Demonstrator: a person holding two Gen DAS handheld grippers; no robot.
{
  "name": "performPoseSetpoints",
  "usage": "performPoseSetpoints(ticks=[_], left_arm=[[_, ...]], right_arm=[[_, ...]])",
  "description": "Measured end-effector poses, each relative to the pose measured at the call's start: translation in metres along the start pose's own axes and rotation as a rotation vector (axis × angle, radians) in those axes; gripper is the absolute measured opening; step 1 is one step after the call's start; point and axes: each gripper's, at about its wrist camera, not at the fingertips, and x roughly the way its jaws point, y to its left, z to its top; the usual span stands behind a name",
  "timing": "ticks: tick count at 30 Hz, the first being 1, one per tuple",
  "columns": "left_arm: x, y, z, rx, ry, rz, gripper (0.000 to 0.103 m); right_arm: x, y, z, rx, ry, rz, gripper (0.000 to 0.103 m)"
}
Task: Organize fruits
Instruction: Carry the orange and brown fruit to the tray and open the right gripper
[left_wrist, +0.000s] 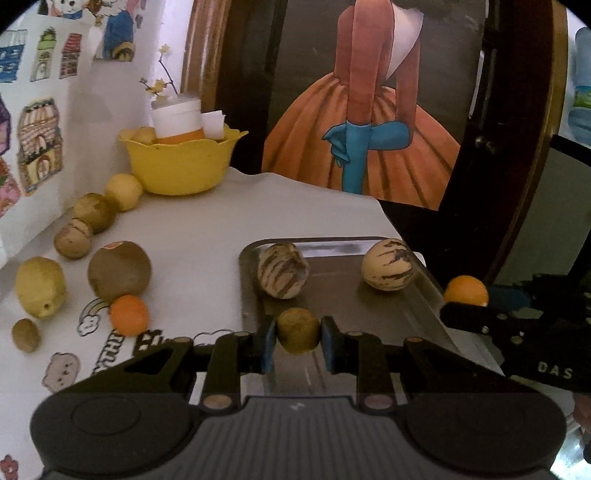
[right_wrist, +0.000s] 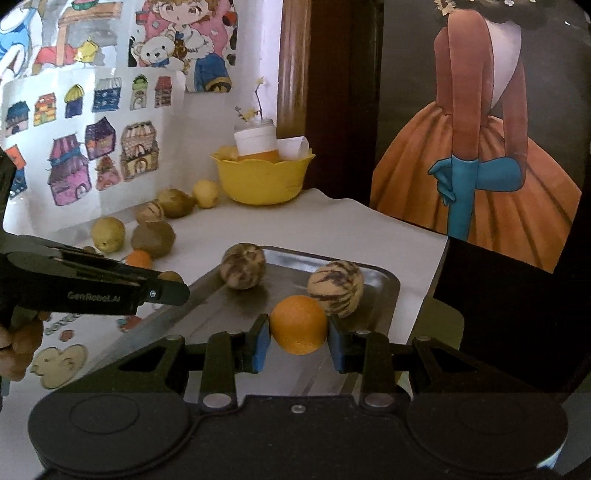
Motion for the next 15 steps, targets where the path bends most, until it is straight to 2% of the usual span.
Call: performPoseSetpoints(ticks=[15], left_arm=[[0.034,-0.005,-0.001,0.035,0.038,0.010,0.028]], right_arm=[[0.043,-0.014,-0.005,0.012,0.043,-0.002,0.035]])
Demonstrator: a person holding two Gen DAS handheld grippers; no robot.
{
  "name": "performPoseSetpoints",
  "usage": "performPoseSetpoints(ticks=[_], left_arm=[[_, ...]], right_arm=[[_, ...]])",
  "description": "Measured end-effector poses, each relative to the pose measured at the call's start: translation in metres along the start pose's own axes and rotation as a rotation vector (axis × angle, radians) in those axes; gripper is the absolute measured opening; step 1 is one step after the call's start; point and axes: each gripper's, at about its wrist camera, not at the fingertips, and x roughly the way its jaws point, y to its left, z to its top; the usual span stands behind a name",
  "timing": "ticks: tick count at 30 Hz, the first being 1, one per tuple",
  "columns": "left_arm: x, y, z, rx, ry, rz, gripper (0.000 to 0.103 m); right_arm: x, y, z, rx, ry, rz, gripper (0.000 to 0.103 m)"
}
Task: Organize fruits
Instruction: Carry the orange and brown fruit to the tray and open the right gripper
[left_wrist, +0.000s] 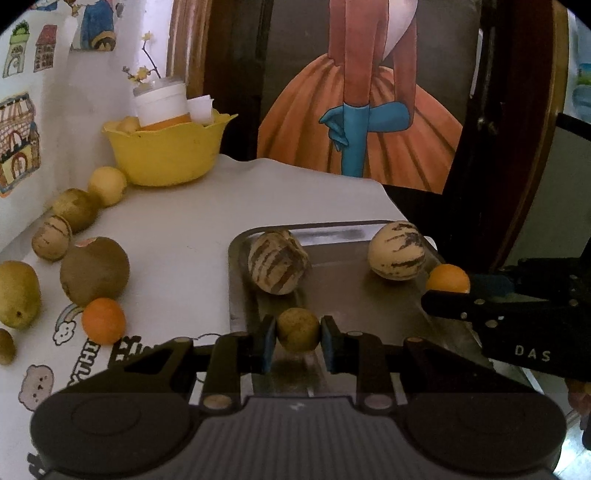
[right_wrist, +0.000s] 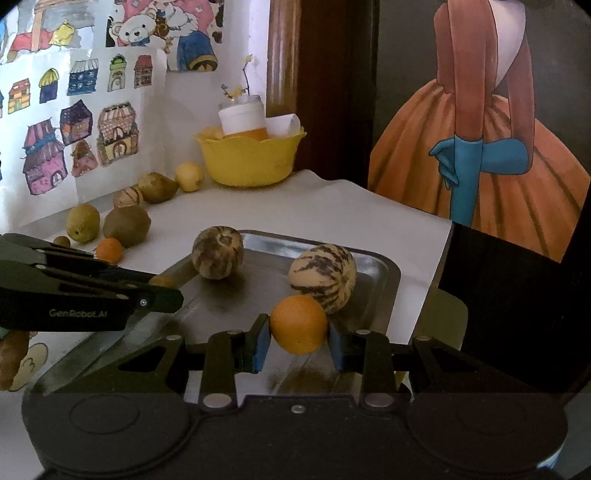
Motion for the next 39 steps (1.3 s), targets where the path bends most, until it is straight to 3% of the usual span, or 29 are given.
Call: performPoseSetpoints(ticks=[15,39], left_arm=[[0.012,0.002,-0.001,-0.010,0.019,0.002,0.028],[0.006,0.003,-0.001,-0.038,0.020,0.020,0.031]], right_arm=[[0.016,-0.005,-0.007,0.021,0.017,-0.001,0.035],[0.006,-0.001,-0.007,0.010,-0.016,-0.023,0.039]])
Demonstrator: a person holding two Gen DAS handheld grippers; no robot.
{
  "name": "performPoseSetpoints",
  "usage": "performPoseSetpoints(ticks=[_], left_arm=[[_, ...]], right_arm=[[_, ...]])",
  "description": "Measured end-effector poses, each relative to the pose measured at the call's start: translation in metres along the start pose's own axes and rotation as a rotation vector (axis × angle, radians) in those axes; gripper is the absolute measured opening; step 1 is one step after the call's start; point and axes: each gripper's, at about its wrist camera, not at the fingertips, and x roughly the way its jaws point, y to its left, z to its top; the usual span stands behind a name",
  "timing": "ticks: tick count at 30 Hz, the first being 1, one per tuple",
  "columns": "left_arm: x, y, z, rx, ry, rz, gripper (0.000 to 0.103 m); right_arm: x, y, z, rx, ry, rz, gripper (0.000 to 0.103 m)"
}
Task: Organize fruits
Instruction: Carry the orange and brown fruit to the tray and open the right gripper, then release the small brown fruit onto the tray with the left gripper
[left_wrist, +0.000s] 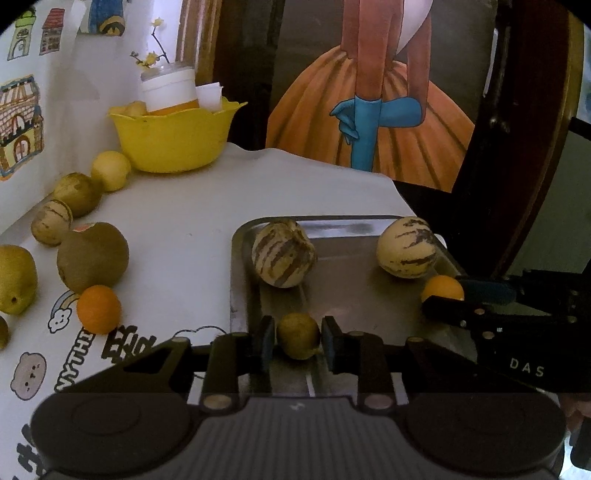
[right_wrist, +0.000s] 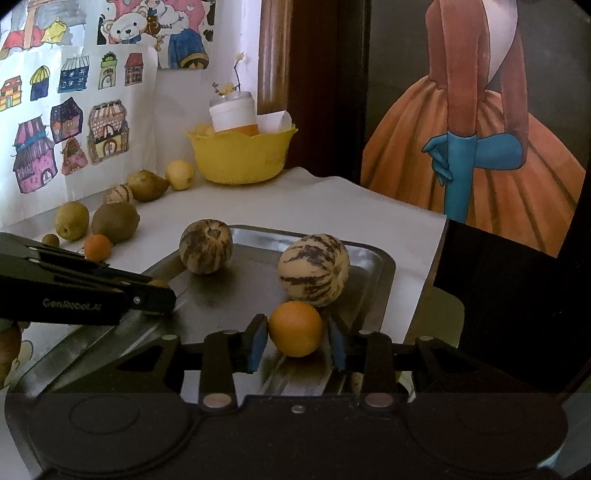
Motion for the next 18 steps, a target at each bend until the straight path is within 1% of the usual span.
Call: performPoseSetpoints(ticks=[7,8,9,11,13,14,15,16,17,18], left_arm=[[-0.018,0.005,-0.001,-0.031,-0.021,0.014,0.037],[-0.020,0.006,-0.001,-0.039,-0.024,0.016,0.041],[-0.024,0.007,-0.002,-0.046,-0.027,0.020,0.048],[-0.031,0.010,-0.003,-0.060,-0.037,0.031,0.057],[-0.038,0.011,-0.004,-0.070,-0.043,0.036,0.058],[-0.042,0.012,-0.005,-0.075,-0.046,0.038,0.062],[-0.046,0.013,-0.005,-0.079,-0.051,0.043,0.070],[-0.051,0.013,-0.006,-0.085,-0.059,0.050,0.074],[-0.055,0.014,-0.007,-0.092,-0.068,0.056,0.082],[-0.061,0.015,-0.008,-0.099,-0.079,0.060,0.085]], right_arm=[[-0.013,-0.001,0.000,0.011,-0.022,-0.002,0.048],[-0.015,-0.001,0.000,0.010,-0.023,-0.003,0.049],[-0.017,0.000,0.000,0.007,-0.025,-0.003,0.050],[-0.023,0.001,-0.001,0.005,-0.031,-0.003,0.053],[-0.029,0.003,-0.001,0.007,-0.039,-0.002,0.057],[-0.032,0.003,-0.001,0.008,-0.042,-0.002,0.060],[-0.035,0.004,-0.001,0.009,-0.045,-0.002,0.063],[-0.039,0.005,-0.001,0.010,-0.049,-0.001,0.065],[-0.042,0.006,-0.001,0.010,-0.052,0.000,0.068],[-0.046,0.007,-0.001,0.010,-0.056,0.002,0.072]])
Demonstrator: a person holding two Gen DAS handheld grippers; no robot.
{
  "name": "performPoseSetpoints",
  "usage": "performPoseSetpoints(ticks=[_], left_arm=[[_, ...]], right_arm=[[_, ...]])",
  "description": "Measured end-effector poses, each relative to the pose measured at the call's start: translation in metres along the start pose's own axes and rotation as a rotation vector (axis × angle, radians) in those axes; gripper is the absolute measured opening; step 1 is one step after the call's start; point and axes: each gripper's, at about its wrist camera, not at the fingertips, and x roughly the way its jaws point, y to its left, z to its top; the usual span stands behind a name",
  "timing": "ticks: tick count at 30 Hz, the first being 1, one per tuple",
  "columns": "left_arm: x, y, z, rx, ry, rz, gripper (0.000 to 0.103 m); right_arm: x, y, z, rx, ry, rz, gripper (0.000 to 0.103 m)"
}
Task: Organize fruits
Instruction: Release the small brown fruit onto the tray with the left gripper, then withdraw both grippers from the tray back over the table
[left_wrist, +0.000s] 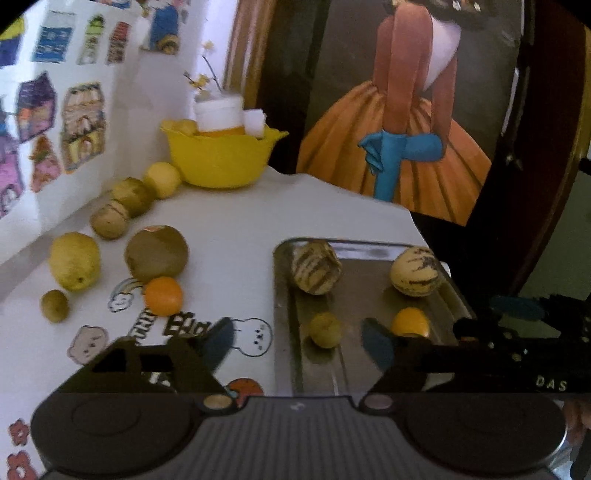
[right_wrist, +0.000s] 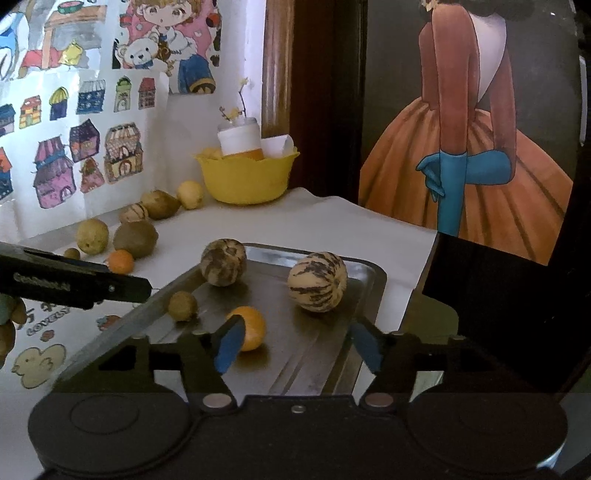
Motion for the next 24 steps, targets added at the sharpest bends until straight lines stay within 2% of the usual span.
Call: performPoseSetpoints(ticks=[1,5,11,18,24], left_arm=[[-0.005,0.001,0.000,-0.005,-0.006,0.001,0.086],[-0.023,0.005,-0.003,-0.028,-0.026,0.013,0.101],[-0.053,0.010,-0.012,-0.040,-0.049,0.030,0.102],[-0.088,0.017,-0.029,-0.044,-0.052,0.047,0.102],[-0.112,0.026,-0.051,-0.019,-0.022,0.061,0.102]], right_arm=[[-0.004,0.001,0.000,0.000,-0.003,0.002,0.074],[-0.021,0.007,0.000,0.006,-0.016,0.021,0.088],[-0.052,0.020,0.001,0.020,-0.039,0.058,0.101],[-0.083,0.043,-0.007,0.025,-0.022,0.092,0.102],[-0.103,0.059,-0.021,0.056,0.017,0.124,0.102]])
